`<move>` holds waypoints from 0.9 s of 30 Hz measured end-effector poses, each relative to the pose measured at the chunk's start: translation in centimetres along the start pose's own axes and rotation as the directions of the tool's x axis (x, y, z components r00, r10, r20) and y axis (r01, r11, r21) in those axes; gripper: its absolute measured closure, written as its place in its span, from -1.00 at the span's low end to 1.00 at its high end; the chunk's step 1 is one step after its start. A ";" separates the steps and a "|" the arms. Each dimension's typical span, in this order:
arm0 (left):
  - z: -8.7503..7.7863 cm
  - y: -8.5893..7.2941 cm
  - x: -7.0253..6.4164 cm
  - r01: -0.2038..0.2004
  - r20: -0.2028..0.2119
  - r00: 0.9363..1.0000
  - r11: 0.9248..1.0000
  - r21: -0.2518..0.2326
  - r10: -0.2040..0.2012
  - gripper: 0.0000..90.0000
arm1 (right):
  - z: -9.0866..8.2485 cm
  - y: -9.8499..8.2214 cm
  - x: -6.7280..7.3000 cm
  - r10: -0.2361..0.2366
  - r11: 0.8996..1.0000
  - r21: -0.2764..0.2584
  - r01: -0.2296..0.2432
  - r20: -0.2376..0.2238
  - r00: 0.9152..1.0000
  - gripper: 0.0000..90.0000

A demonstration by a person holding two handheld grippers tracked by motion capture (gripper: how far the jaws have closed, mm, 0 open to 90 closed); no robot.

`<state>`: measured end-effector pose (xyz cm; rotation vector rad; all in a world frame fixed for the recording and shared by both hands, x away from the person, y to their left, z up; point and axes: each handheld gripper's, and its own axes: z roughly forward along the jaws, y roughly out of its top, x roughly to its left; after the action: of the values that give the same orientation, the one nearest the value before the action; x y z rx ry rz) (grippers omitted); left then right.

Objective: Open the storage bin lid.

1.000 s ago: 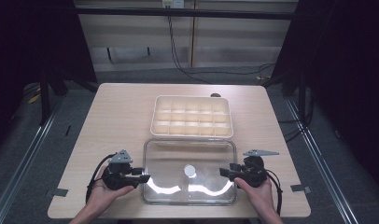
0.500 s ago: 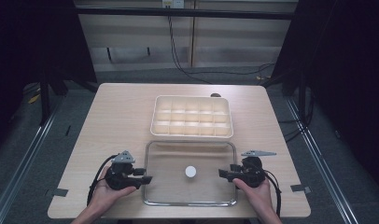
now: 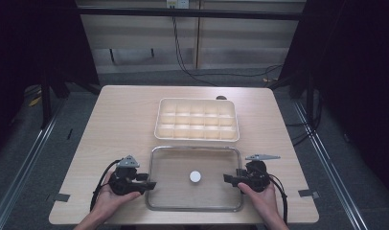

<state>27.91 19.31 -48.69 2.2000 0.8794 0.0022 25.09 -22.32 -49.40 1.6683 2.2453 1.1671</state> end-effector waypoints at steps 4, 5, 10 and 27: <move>0.2 0.0 0.0 0.006 -0.001 1.000 1.000 0.009 -0.006 0.06 | 0.2 -0.1 0.0 -0.004 1.000 0.000 0.004 0.017 1.000 -0.26; 0.3 0.0 0.0 0.007 0.001 1.000 1.000 0.012 -0.007 0.05 | 0.2 -0.1 0.0 -0.006 1.000 0.000 0.006 0.026 1.000 -0.26; 0.5 0.0 0.1 0.019 0.005 1.000 1.000 0.023 -0.019 0.00 | 0.2 -0.1 -0.2 -0.009 1.000 -0.006 0.010 0.027 1.000 -0.25; -0.4 0.1 0.1 0.015 -0.017 1.000 0.999 -0.036 -0.016 -0.18 | -1.6 0.1 -0.3 -0.047 0.991 -0.125 0.047 0.005 0.999 -0.29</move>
<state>27.93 19.55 -48.30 2.1628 0.8993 0.0291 24.52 -23.33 -48.31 1.5613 2.1490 1.2662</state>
